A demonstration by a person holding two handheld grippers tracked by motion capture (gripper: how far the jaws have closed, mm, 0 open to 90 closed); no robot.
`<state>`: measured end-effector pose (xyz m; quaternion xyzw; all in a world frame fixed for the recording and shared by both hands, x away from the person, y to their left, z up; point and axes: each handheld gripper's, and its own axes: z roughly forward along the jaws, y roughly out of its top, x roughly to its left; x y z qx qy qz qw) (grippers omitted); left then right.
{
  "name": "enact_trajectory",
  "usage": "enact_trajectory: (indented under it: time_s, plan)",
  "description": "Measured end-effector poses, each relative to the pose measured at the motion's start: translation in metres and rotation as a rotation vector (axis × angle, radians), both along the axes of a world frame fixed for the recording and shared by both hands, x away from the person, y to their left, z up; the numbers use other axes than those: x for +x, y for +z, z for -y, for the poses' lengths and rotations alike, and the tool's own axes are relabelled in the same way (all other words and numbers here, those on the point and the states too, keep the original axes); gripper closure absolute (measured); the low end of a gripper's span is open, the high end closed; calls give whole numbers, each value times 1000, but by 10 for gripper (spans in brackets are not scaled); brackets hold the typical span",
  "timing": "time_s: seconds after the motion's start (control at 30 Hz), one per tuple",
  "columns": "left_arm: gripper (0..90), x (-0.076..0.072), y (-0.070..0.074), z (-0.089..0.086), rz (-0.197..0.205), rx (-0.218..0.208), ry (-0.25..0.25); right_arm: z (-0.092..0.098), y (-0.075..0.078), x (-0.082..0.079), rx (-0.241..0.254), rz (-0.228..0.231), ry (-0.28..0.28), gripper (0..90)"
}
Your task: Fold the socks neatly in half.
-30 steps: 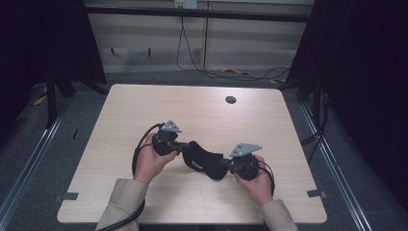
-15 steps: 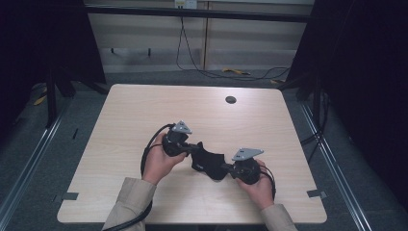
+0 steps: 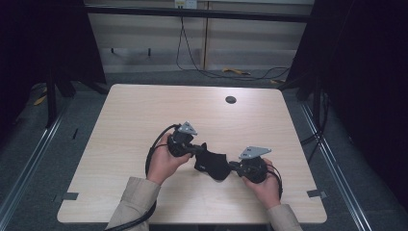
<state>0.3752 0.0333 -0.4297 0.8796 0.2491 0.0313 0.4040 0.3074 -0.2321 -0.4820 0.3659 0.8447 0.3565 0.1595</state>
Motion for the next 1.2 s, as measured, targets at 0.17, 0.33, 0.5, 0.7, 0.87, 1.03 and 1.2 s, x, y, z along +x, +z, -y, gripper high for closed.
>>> enact_trajectory:
  time_s: [0.17, 0.33, 0.5, 0.7, 0.87, 1.03, 1.2]
  plan:
    - [868, 0, -1, 2, -2, -3, 2, 4, -7, 0, -24, -20, -14, 867]
    - [868, -1, 0, 5, 0, -2, -10, -2, -11, 1, -46, -34, 1, 871]
    - [868, -4, 1, 11, 0, -8, -26, -5, -11, 1, -45, -30, 0, 870]
    - [869, -8, 0, 23, -5, -3, -53, -6, -12, 0, -42, -30, -4, 869]
    - [868, -11, -5, 36, -19, 12, -83, -6, -12, 0, -37, -26, -3, 869]
    - [868, -14, -14, 49, -35, 25, -111, -5, -12, 0, -39, -24, -5, 865]
    - [867, -17, -20, 57, -46, 47, -128, -6, -12, 0, -40, -21, -6, 866]
